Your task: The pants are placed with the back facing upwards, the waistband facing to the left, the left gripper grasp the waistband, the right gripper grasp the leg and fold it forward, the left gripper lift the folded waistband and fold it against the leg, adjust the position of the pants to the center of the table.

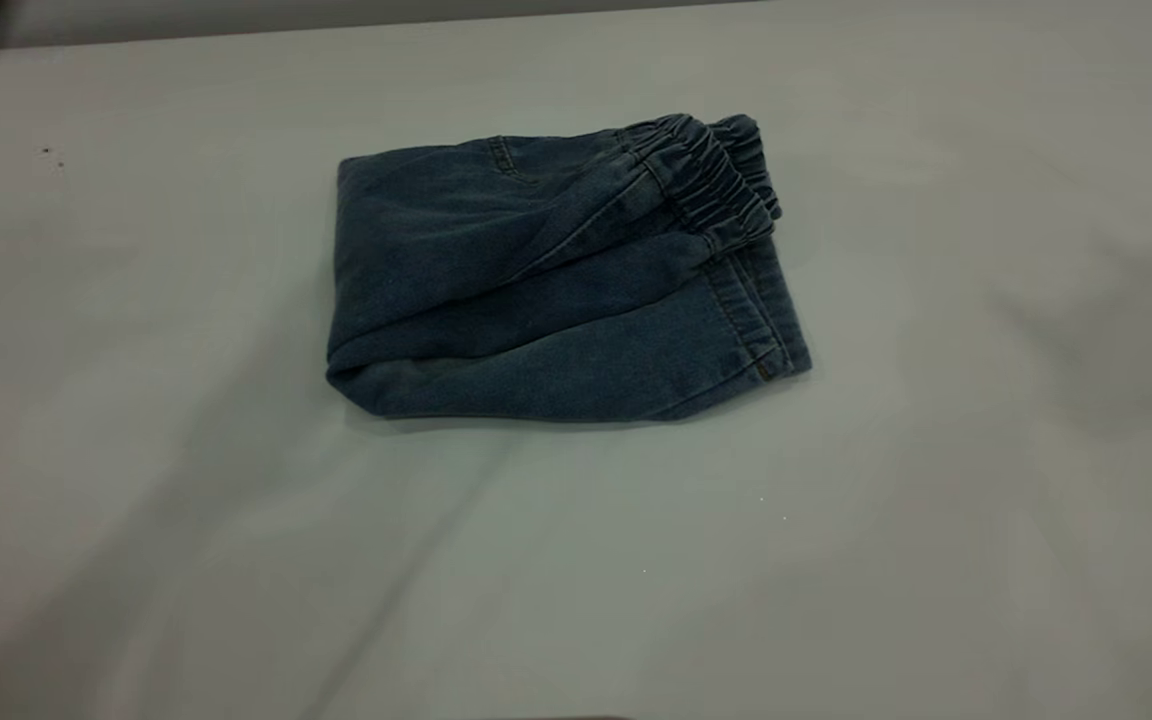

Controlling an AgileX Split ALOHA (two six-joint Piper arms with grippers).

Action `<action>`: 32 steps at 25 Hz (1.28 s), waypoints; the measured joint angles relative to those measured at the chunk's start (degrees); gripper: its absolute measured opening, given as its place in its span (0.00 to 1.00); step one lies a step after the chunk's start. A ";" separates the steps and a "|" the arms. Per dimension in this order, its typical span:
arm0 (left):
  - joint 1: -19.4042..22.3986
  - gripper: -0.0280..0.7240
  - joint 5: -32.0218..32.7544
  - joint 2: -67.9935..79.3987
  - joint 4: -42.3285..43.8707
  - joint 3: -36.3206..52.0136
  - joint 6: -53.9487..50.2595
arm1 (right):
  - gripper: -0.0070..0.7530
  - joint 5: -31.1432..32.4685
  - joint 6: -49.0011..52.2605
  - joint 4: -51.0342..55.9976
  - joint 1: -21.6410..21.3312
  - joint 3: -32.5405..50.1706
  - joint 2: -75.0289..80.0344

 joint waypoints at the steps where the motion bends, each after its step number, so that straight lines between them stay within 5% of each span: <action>1: 0.00 0.81 0.00 -2.29 1.62 0.06 -3.63 | 0.73 0.14 0.63 0.06 0.00 1.17 -3.41; 9: 0.00 0.81 0.00 -27.30 12.59 12.91 -16.24 | 0.73 0.98 3.22 -0.97 0.00 23.66 -31.95; 20: 0.00 0.81 0.00 -62.59 13.24 42.57 -18.74 | 0.73 1.36 7.44 -6.99 0.00 52.77 -58.24; 32: 0.00 0.81 0.00 -87.16 14.41 70.23 -19.72 | 0.73 -2.50 7.48 -13.75 0.00 74.65 -74.57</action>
